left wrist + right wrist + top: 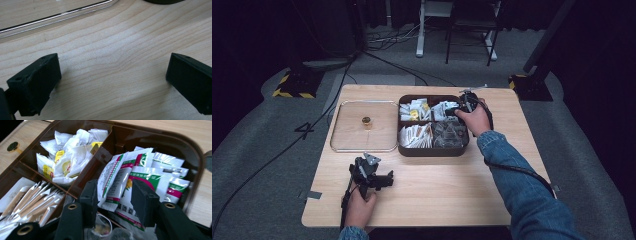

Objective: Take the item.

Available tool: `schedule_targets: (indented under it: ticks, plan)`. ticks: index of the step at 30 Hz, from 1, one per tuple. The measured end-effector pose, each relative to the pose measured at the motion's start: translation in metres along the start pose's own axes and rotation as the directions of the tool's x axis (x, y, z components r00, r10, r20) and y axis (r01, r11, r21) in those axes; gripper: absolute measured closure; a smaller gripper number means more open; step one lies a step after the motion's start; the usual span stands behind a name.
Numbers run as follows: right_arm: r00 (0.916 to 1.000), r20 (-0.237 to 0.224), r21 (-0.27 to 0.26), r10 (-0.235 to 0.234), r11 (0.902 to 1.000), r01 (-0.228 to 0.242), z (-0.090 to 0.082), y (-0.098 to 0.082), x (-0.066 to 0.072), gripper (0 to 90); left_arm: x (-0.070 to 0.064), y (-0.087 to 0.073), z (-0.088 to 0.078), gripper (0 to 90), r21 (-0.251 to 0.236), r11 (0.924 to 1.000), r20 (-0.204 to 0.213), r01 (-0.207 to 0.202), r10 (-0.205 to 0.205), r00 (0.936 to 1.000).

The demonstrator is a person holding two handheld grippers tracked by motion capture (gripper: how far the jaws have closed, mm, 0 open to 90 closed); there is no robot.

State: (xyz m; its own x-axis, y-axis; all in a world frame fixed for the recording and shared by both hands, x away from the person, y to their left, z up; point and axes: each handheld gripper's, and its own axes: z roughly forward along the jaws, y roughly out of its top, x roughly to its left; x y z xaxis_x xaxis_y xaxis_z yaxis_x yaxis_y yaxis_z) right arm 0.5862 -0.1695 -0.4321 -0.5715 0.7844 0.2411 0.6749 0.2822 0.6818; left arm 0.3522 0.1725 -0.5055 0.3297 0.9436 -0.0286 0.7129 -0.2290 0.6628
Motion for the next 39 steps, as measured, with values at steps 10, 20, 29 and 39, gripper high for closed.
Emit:
schedule_targets:
  ticks: [10, 20, 29, 39]
  plan:
    - [0.9988, -0.037, 0.020, 0.032, 0.9993, -0.031, 0.018, 0.004, 0.012, 61.4, 0.000, 0.000, 0.000, 0.2, -0.001, 1.0000, -0.001, -0.001, 0.001, 1.0000]
    - [0.9984, -0.014, 0.049, 0.055, 0.9973, -0.054, 0.043, 0.007, 0.023, 69.8, 0.000, 0.000, 0.000, 0.2, 0.000, 1.0000, 0.000, 0.000, 0.000, 1.0000]
    - [0.9960, 0.027, 0.006, 0.085, 0.9964, -0.085, 0.039, 0.008, 0.026, 87.5, 0.000, 0.000, 0.000, 0.2, -0.001, 1.0000, -0.002, -0.002, 0.002, 1.0000]
    - [0.9961, 0.012, -0.036, 0.088, 0.9956, -0.087, 0.025, 0.012, 0.025, 88.7, 0.000, 0.000, 0.000, 0.2, -0.002, 1.0000, -0.002, -0.005, 0.005, 1.0000]
